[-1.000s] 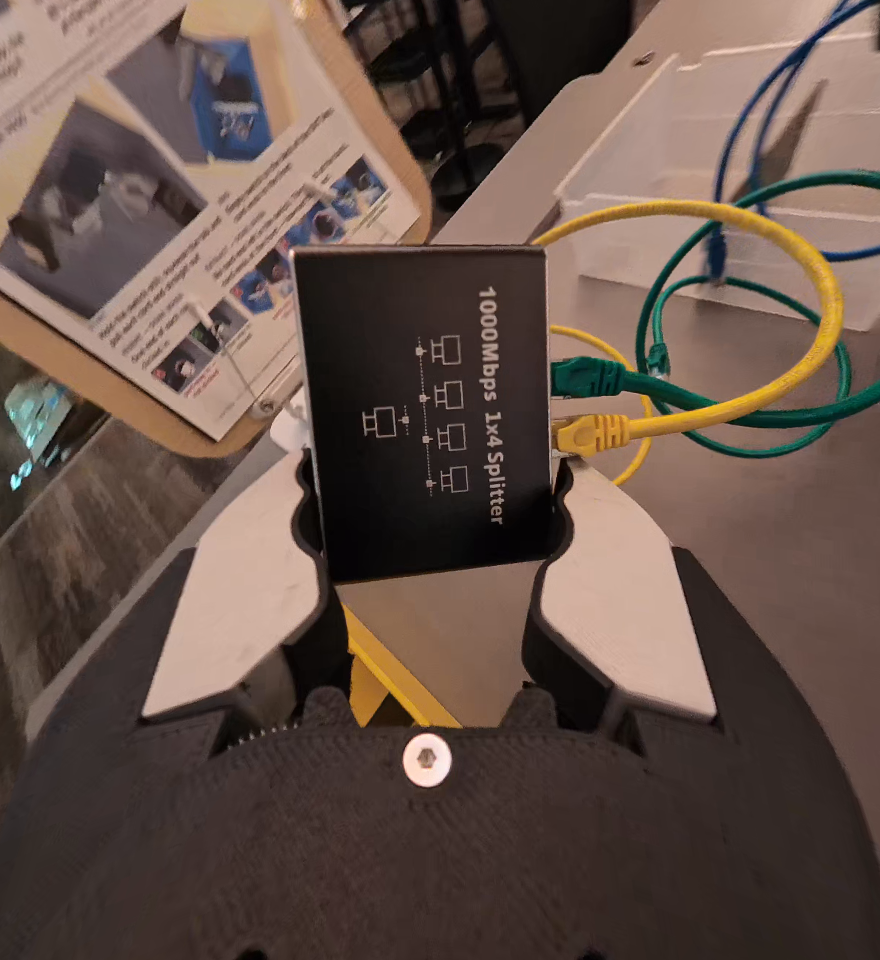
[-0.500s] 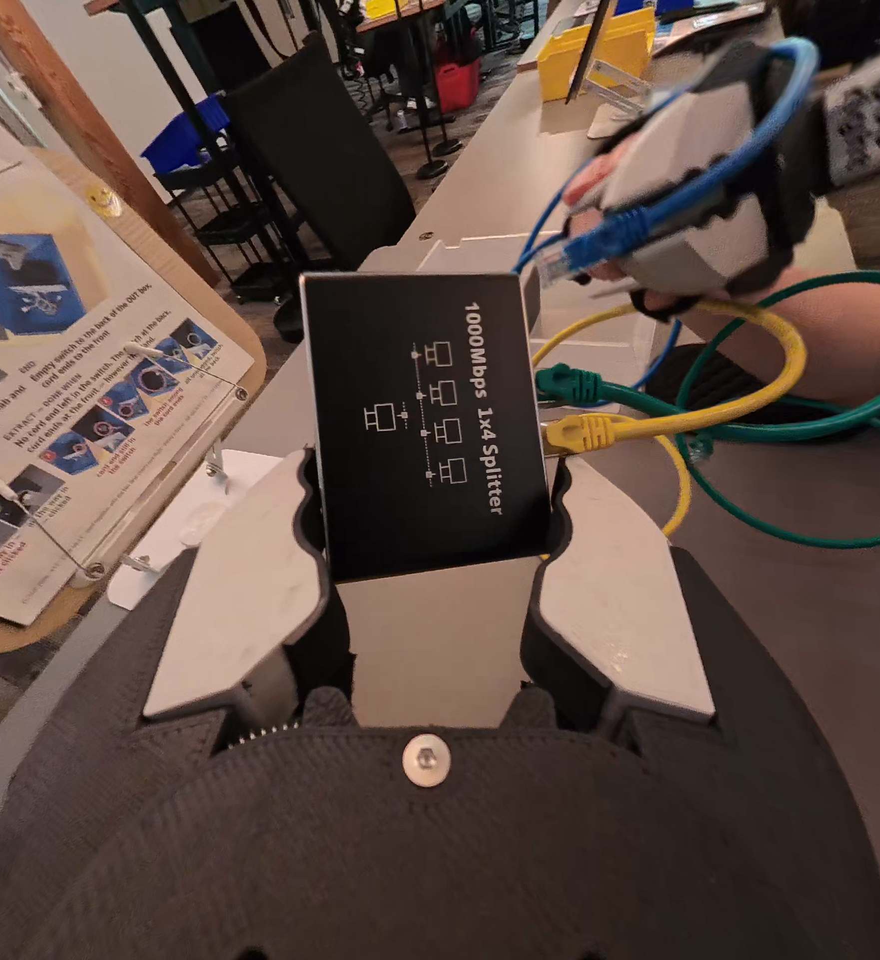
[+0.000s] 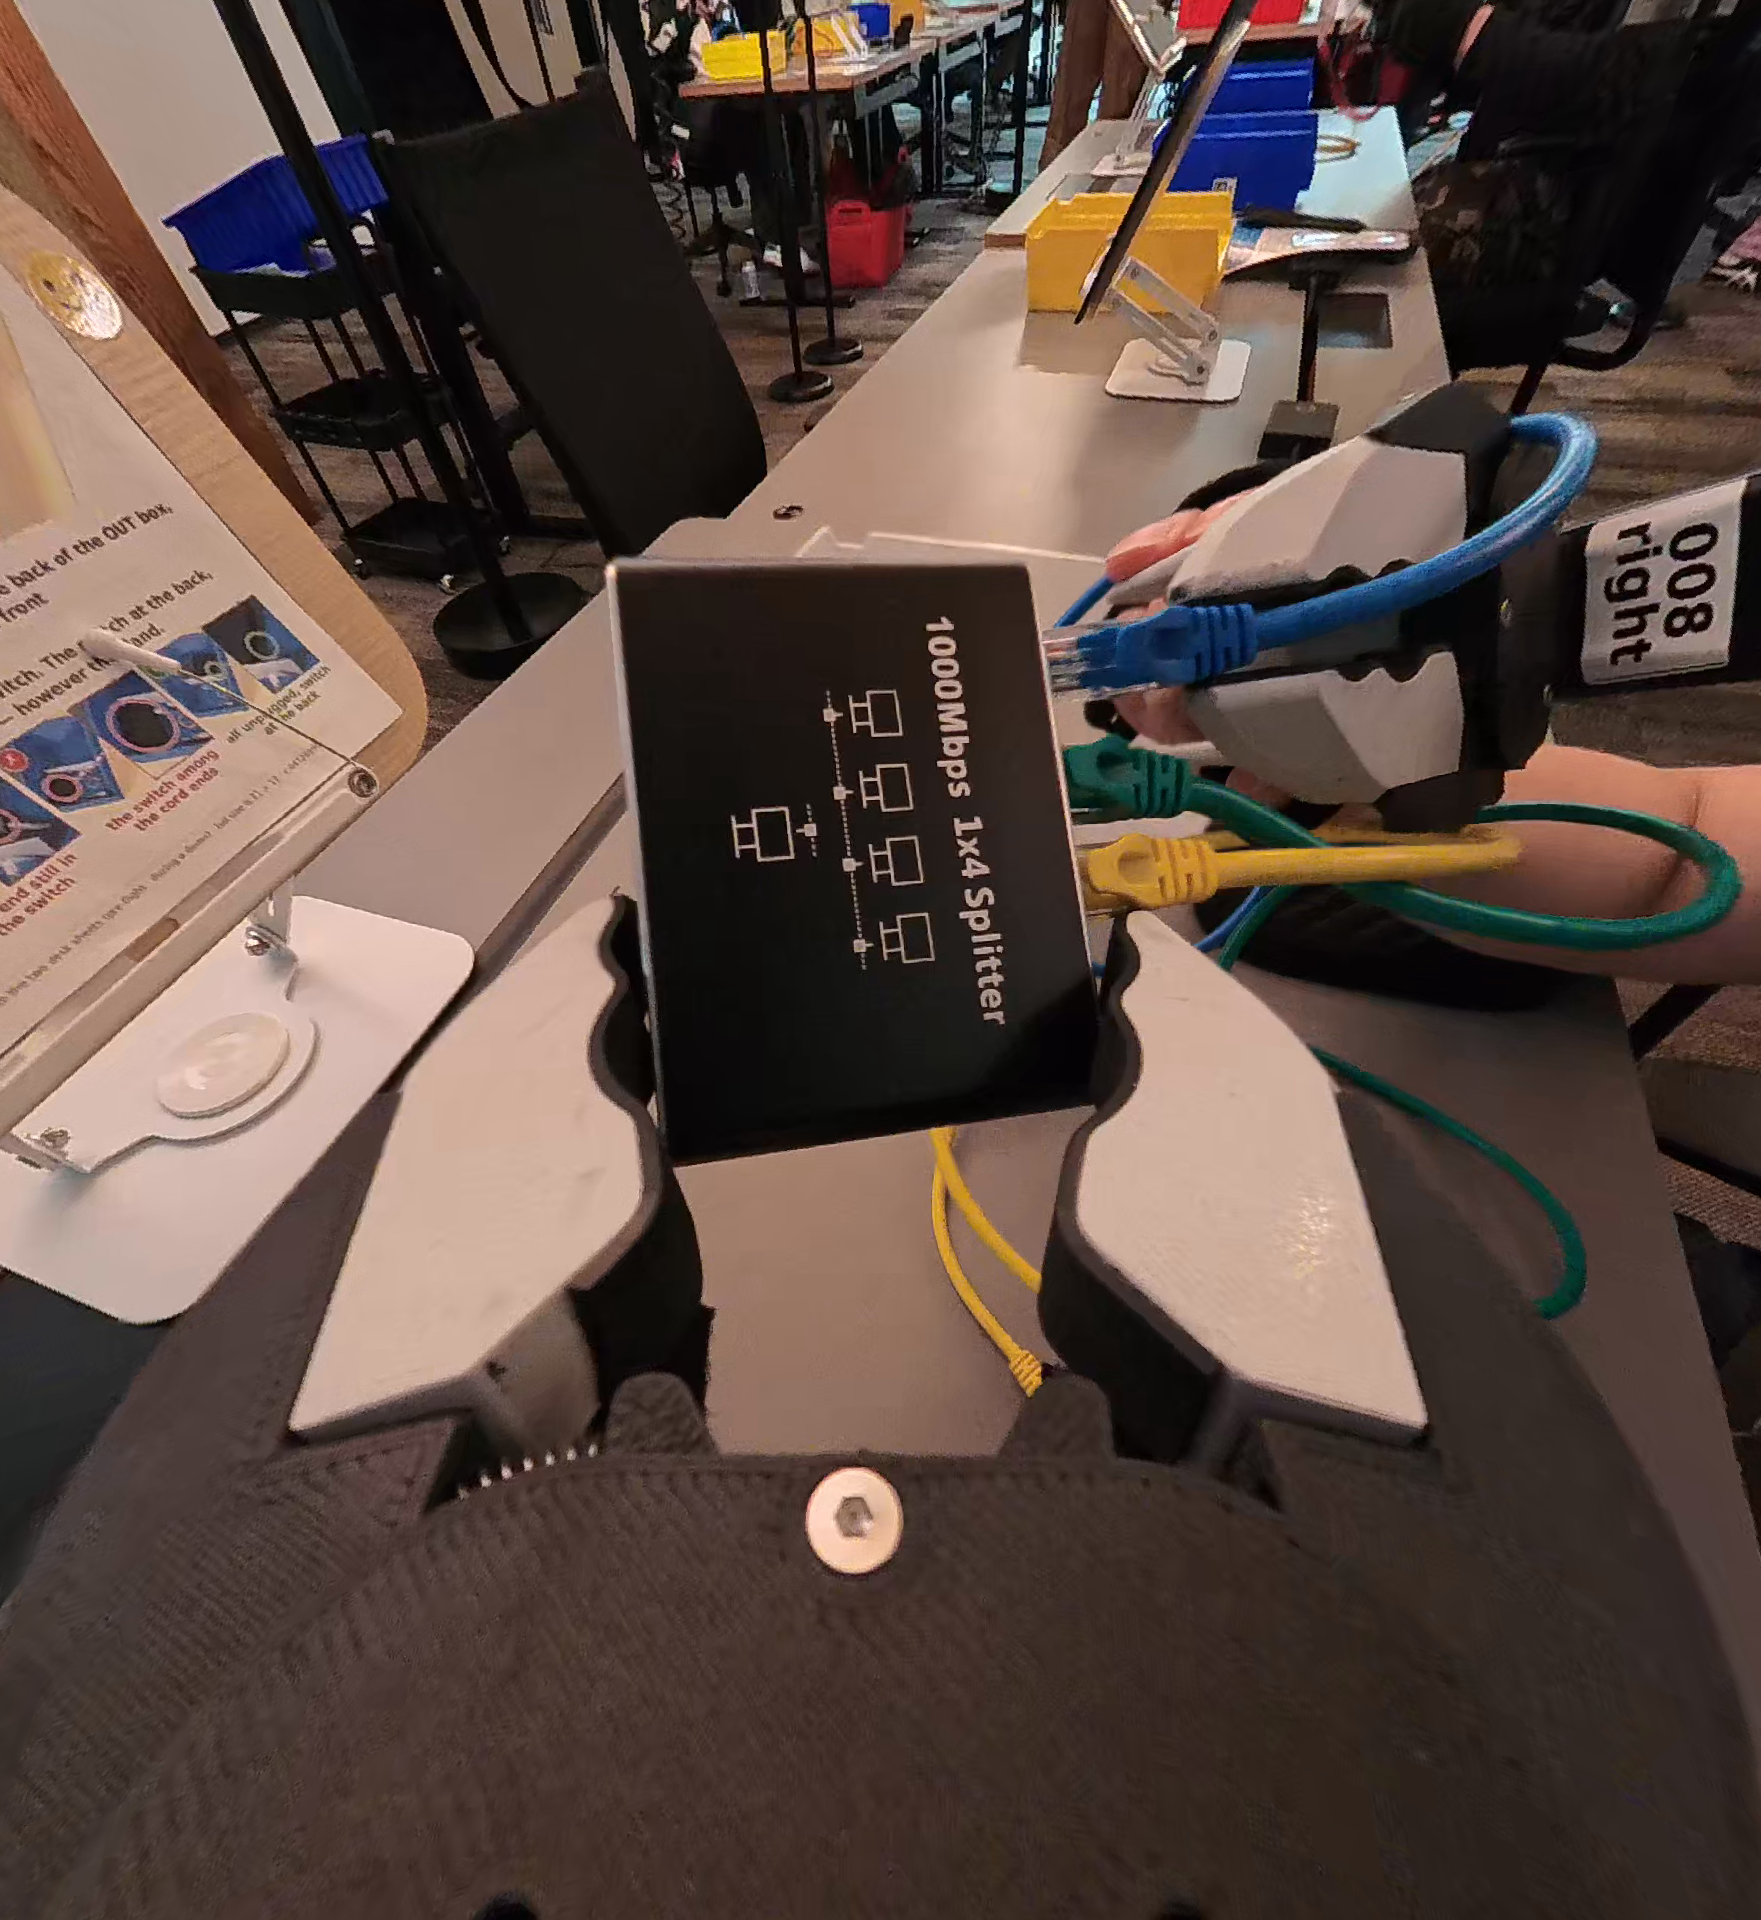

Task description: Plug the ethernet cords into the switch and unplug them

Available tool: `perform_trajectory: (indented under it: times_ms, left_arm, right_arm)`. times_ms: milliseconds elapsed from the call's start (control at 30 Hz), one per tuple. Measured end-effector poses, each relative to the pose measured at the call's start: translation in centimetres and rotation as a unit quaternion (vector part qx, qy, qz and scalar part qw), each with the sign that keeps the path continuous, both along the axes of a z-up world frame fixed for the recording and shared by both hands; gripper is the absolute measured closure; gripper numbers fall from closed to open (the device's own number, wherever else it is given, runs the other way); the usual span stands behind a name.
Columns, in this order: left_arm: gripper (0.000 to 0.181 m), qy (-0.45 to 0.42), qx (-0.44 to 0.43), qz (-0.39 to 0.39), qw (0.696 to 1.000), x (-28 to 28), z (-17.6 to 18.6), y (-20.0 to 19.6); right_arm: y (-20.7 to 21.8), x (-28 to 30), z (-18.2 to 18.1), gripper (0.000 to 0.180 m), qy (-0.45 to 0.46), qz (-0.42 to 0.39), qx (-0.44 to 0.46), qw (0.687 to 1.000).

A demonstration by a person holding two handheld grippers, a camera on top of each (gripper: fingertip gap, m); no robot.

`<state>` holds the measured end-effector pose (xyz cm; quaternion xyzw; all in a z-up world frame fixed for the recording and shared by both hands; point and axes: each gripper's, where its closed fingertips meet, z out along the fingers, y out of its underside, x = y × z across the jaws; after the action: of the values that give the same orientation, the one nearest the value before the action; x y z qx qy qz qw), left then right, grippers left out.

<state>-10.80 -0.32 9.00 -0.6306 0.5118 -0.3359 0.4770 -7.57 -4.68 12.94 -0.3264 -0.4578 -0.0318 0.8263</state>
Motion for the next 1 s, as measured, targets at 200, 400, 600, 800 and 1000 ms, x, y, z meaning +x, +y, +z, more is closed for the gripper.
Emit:
perform_trajectory:
  times_ms: [200, 400, 600, 800, 1000]
  left_arm:
    - [0.098, -0.03, -0.012, 0.0, 0.999, 0.8, 0.8, -0.2]
    - [0.098, -0.066, -0.043, -0.023, 0.997, 2.1, 1.3, -0.8]
    - [0.098, -0.09, -0.046, -0.038, 0.994, 2.8, 1.7, -1.3]
    - [0.098, -0.084, -0.011, -0.035, 0.996, 2.7, 1.8, -1.7]
    - [0.097, -0.053, 0.021, -0.008, 0.998, 2.1, 1.6, -1.4]
  right_arm:
    - [0.0, 0.6, 0.6, 0.17, 0.051, 0.028, -0.028, 0.998]
    - [0.0, 1.4, 1.5, 0.169, 0.097, 0.018, -0.027, 0.995]
    - [-0.2, 1.9, 1.9, 0.169, 0.114, 0.031, -0.029, 0.993]
    - [-0.6, 1.7, 1.8, 0.169, 0.102, 0.036, -0.026, 0.994]
    - [-0.1, 1.4, 1.3, 0.169, 0.093, 0.029, -0.043, 0.994]
